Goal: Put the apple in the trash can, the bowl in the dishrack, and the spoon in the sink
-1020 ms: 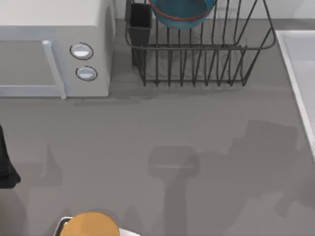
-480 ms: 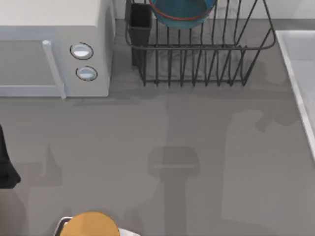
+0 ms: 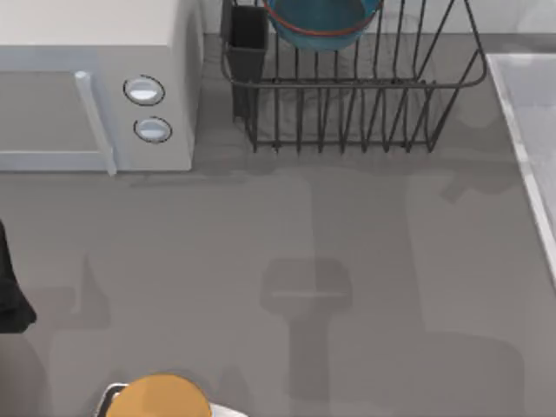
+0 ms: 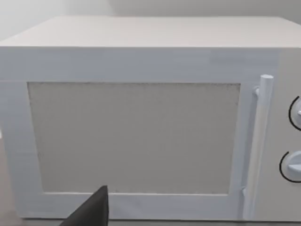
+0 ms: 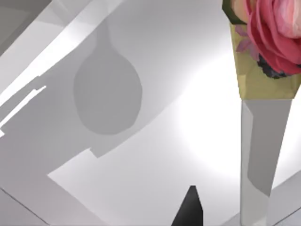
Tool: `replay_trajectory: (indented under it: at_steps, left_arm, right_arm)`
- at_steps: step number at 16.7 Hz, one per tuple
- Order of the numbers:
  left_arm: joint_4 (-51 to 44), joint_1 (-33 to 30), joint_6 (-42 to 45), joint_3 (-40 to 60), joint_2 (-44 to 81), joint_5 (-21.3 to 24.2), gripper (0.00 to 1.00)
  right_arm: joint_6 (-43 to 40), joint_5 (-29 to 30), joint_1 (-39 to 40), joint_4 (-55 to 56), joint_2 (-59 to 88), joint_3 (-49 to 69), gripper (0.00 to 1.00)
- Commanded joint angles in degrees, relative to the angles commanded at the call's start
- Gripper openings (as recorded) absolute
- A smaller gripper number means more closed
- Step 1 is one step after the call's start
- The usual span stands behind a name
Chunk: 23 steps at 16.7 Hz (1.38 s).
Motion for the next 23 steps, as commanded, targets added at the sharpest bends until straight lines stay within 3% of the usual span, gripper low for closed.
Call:
replay_trajectory:
  at_steps: [7,16,22,23]
  left_arm:
    - [0.0,0.0,0.0,0.0,0.0,0.0,1.0]
    - [0.0,0.0,0.0,0.0,0.0,0.0,1.0]
    - [0.0,0.0,0.0,0.0,0.0,0.0,1.0]
    - [0.0,0.0,0.0,0.0,0.0,0.0,1.0]
  right_arm:
    - [-0.01,-0.05,-0.18,0.81,-0.38,-0.95,0.0]
    - [-0.14,-0.12,0.04,16.34,-7.7,-24.67,0.0]
    - [-0.11,-0.13,-0.07,18.77,-8.7,-27.49,0.0]
    - [-0.11,-0.13,-0.07,18.77,-8.7,-27.49,0.08]
